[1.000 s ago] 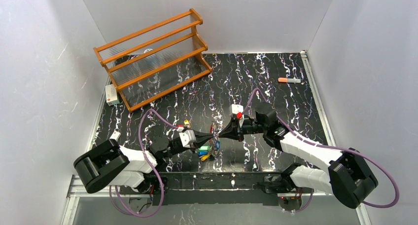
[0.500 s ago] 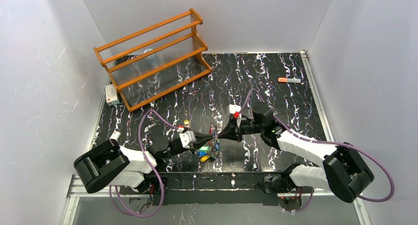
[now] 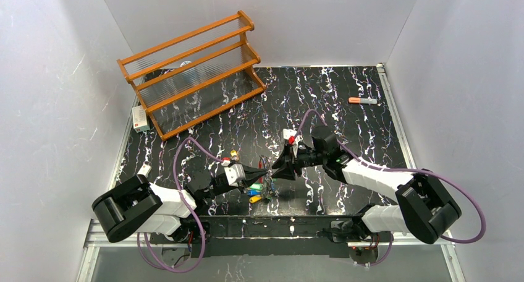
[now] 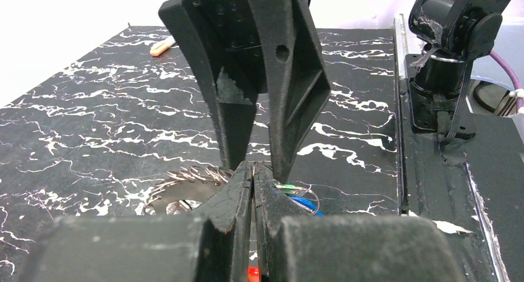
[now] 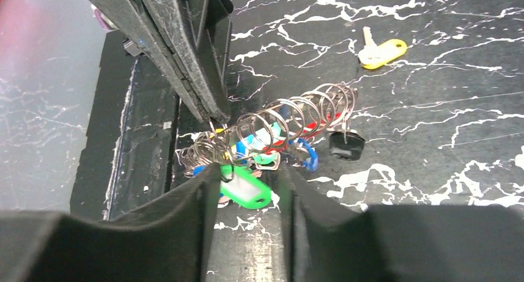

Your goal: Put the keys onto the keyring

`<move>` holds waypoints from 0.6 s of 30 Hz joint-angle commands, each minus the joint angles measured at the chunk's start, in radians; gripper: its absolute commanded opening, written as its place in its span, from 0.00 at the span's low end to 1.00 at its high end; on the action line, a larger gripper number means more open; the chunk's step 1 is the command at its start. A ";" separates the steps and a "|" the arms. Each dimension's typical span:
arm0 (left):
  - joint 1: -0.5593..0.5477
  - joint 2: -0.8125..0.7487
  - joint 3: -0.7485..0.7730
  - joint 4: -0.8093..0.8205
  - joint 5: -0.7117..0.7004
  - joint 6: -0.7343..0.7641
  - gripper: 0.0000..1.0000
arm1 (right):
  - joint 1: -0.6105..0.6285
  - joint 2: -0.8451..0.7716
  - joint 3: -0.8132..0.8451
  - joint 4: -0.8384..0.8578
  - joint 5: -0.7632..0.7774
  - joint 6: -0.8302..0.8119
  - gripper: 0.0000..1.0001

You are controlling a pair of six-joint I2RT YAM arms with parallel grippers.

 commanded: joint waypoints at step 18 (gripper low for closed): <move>-0.003 -0.040 -0.003 0.086 -0.001 0.006 0.00 | -0.002 -0.112 -0.090 0.319 -0.081 0.016 0.42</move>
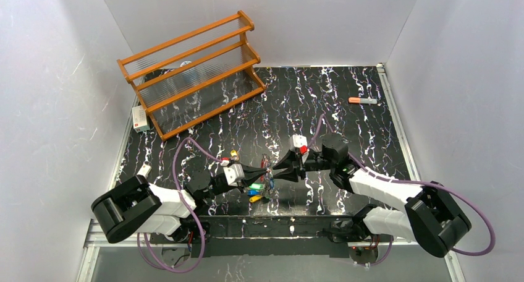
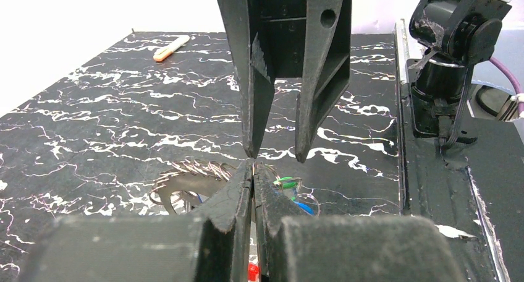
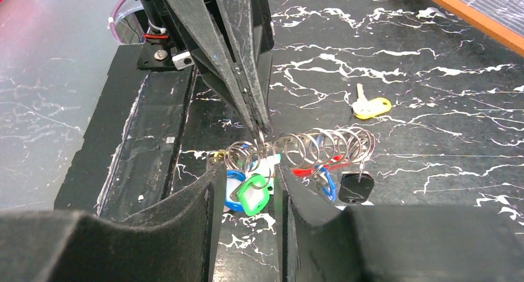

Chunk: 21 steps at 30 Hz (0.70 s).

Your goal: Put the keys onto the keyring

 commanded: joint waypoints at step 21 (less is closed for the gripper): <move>-0.002 -0.037 -0.005 0.075 0.000 0.002 0.00 | -0.003 0.179 0.062 0.295 -0.105 0.108 0.34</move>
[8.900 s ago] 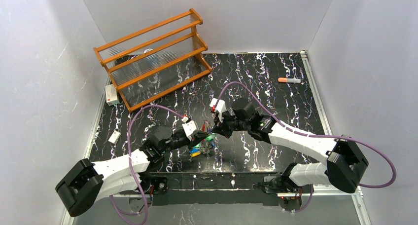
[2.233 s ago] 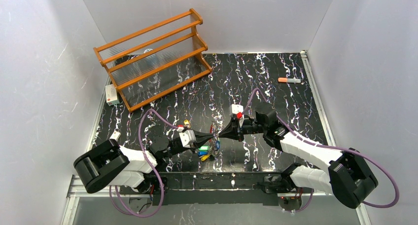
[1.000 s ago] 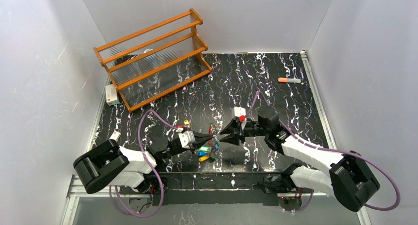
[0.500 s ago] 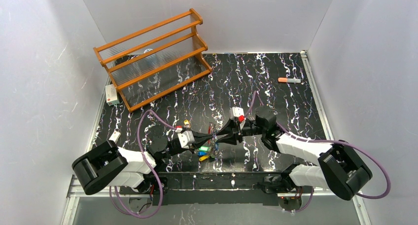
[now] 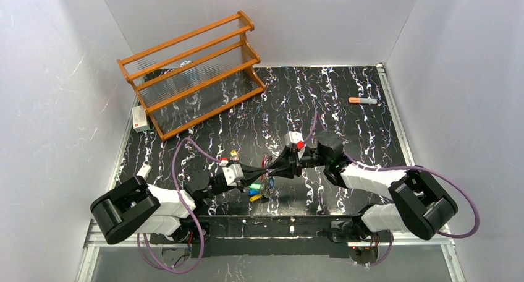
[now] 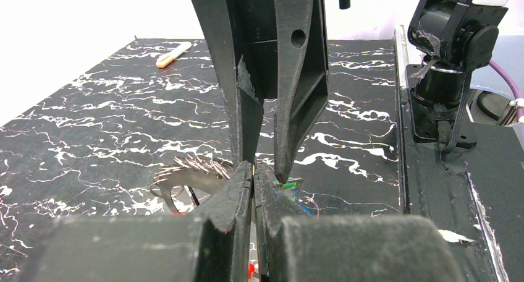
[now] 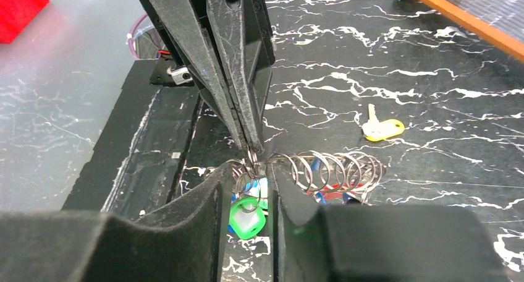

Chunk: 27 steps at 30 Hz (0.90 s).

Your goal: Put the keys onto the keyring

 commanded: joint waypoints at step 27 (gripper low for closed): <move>-0.003 0.043 -0.045 0.006 -0.072 0.030 0.56 | 0.027 -0.043 0.175 -0.771 0.319 -0.287 0.01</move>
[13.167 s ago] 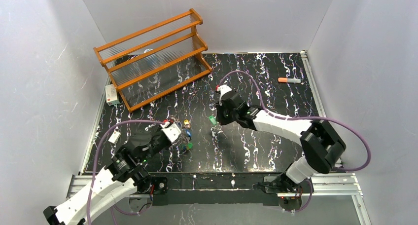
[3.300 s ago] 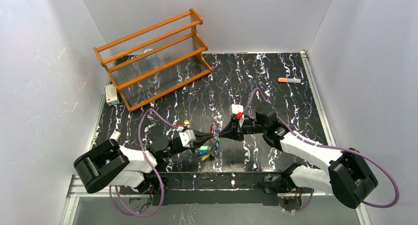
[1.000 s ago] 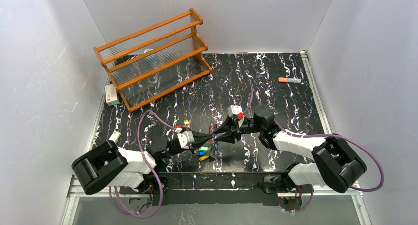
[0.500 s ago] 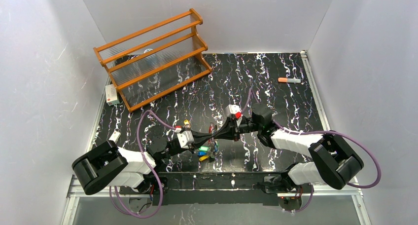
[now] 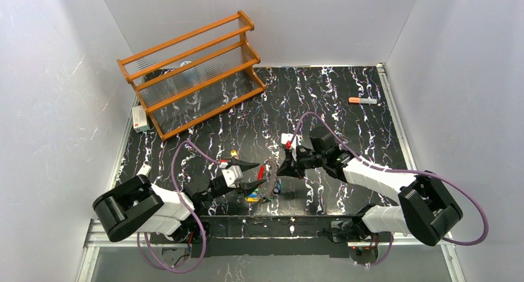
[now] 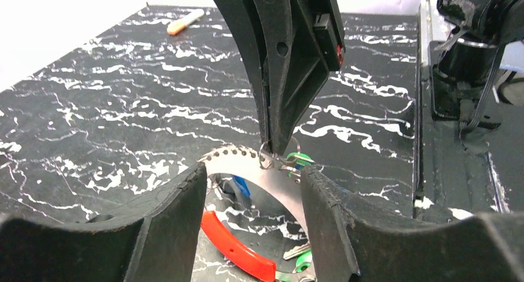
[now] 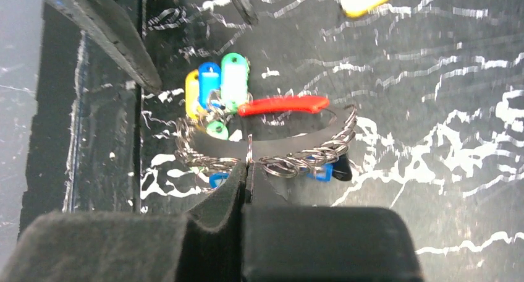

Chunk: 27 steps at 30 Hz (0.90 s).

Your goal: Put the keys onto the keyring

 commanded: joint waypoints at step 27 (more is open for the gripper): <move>-0.005 0.365 0.151 -0.035 0.118 0.028 0.36 | 0.175 0.127 0.205 -0.347 0.192 -0.170 0.01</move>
